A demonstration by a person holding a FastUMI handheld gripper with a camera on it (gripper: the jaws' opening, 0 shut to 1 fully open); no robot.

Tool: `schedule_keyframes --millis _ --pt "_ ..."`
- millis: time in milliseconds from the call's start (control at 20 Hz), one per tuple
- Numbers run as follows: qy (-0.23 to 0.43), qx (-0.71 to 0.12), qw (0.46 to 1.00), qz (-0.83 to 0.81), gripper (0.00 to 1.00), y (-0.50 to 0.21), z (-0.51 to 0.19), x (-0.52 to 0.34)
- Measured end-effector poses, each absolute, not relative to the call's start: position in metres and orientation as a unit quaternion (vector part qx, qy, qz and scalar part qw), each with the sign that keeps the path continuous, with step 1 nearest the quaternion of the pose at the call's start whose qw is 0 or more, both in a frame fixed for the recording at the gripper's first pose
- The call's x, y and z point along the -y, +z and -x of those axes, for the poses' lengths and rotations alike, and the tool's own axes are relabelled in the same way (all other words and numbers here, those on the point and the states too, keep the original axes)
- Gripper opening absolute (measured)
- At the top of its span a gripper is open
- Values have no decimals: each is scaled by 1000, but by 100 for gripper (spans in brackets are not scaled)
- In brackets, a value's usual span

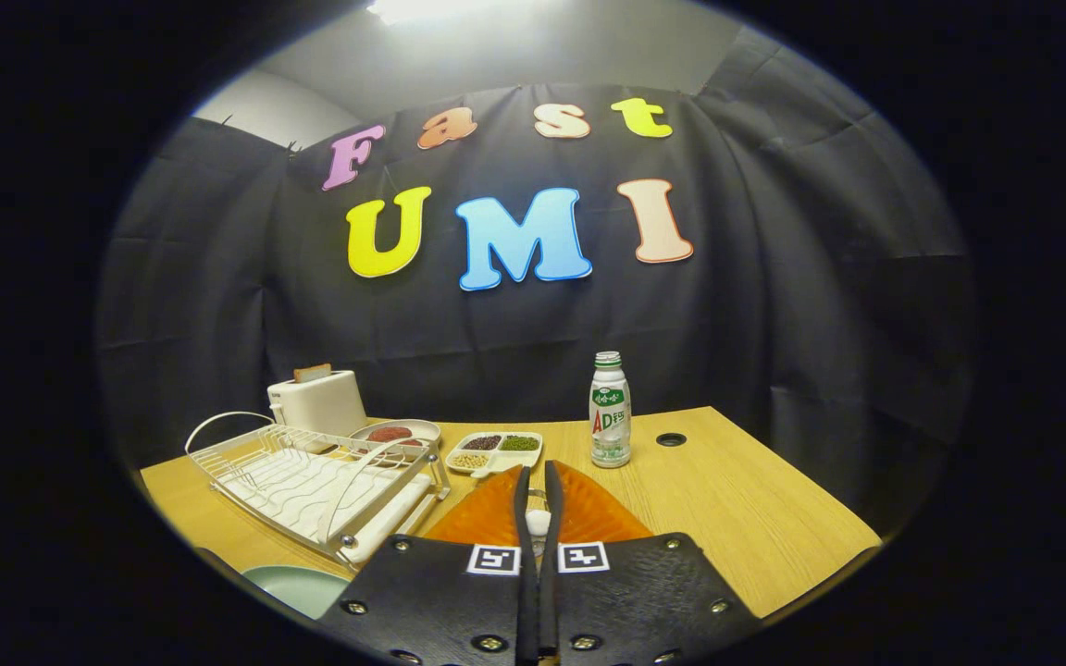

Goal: Take the plate from the dish rack, then take the spoon from the basket and place it into the plate.

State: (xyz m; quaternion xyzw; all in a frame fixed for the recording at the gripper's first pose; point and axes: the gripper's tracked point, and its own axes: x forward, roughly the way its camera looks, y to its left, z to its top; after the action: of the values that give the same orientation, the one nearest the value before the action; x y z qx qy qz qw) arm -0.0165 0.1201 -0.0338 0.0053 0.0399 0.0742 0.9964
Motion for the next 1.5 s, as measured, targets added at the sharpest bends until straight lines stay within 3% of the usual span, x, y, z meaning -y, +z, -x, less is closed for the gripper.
schedule_keyframes --millis 950,1500 --pt "52 -49 997 31 1 72 85 -117" --pt "76 -69 994 43 0 84 127 -142"
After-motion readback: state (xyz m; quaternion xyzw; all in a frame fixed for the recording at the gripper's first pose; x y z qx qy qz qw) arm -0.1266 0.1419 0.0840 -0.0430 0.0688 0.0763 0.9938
